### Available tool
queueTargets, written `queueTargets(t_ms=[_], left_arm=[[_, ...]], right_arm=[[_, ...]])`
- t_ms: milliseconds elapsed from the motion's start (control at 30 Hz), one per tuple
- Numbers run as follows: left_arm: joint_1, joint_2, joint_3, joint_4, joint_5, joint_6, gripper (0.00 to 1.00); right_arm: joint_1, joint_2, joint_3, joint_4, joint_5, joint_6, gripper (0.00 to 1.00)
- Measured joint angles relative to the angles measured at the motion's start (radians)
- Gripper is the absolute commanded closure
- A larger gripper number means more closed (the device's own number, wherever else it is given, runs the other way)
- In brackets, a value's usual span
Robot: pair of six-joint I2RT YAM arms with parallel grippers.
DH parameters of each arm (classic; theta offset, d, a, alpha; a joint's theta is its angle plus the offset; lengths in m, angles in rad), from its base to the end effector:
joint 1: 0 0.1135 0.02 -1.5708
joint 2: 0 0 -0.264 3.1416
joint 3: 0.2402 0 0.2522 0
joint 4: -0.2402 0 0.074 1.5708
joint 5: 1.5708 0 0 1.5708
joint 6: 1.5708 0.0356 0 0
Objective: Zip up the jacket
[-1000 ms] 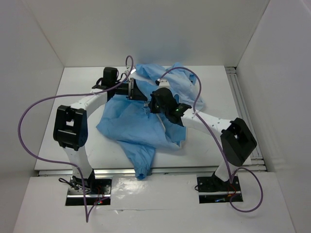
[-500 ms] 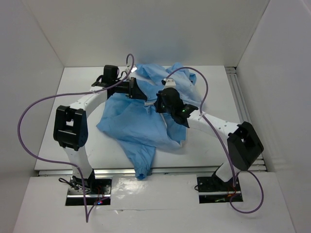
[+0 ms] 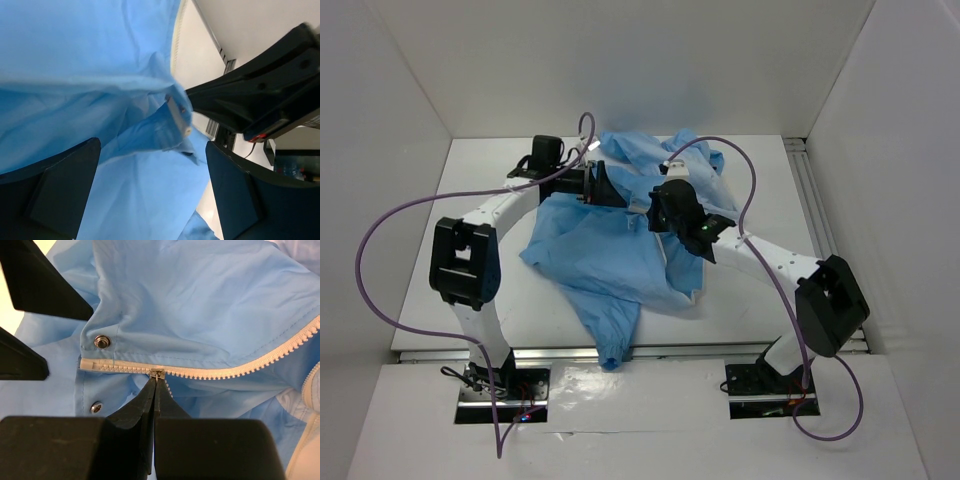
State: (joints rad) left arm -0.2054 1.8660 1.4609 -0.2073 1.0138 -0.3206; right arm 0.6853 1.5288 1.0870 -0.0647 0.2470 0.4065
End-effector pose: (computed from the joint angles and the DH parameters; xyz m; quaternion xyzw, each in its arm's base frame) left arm 0.4065 -0.1156 0.2713 0.1788 0.7874 -0.5208 0.2772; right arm 0.2772 0.2153 0.2741 -0.0569 0.8555 0.1707 0.4855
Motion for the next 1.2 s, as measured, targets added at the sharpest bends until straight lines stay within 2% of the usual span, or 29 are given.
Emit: queueTargets(t_ms=[200,233,300,400,600,1000,1033,1100,1200], left_arm=[[-0.005,0.0,-0.037,-0.001,-0.016,0.003,0.0],[-0.009,0.0,-0.037,0.001,-0.02,0.004,0.06],[-0.022,0.0,-0.037,0.002,-0.029,0.009,0.07],[-0.051,-0.002,-0.037,0.001,-0.058,0.03,0.19],[-0.097,-0.013,-0.034,0.0,-0.103,0.061,0.23],[-0.104,-0.02,-0.008,0.002,-0.126,0.061,0.66],[-0.104,-0.02,-0.005,-0.002,-0.125,0.06,0.83],[-0.104,-0.02,0.006,-0.013,-0.122,0.064,1.0],[-0.106,-0.02,0.031,-0.045,-0.12,0.085,1.0]], right_arm=[[0.0,-0.004,0.0,0.0,-0.011,-0.004,1.0],[0.0,-0.005,0.0,0.0,-0.015,-0.005,1.0],[0.0,-0.006,0.0,0.0,-0.02,-0.008,1.0],[-0.001,-0.008,0.0,0.0,-0.023,-0.008,1.0],[-0.001,-0.008,0.0,-0.001,-0.027,-0.011,1.0],[-0.001,-0.008,0.0,-0.003,-0.042,-0.012,1.0],[-0.001,-0.008,0.0,-0.003,-0.042,-0.011,1.0],[-0.001,-0.008,0.0,-0.003,-0.044,-0.011,1.0],[-0.001,-0.008,0.001,-0.003,-0.045,-0.011,1.0]])
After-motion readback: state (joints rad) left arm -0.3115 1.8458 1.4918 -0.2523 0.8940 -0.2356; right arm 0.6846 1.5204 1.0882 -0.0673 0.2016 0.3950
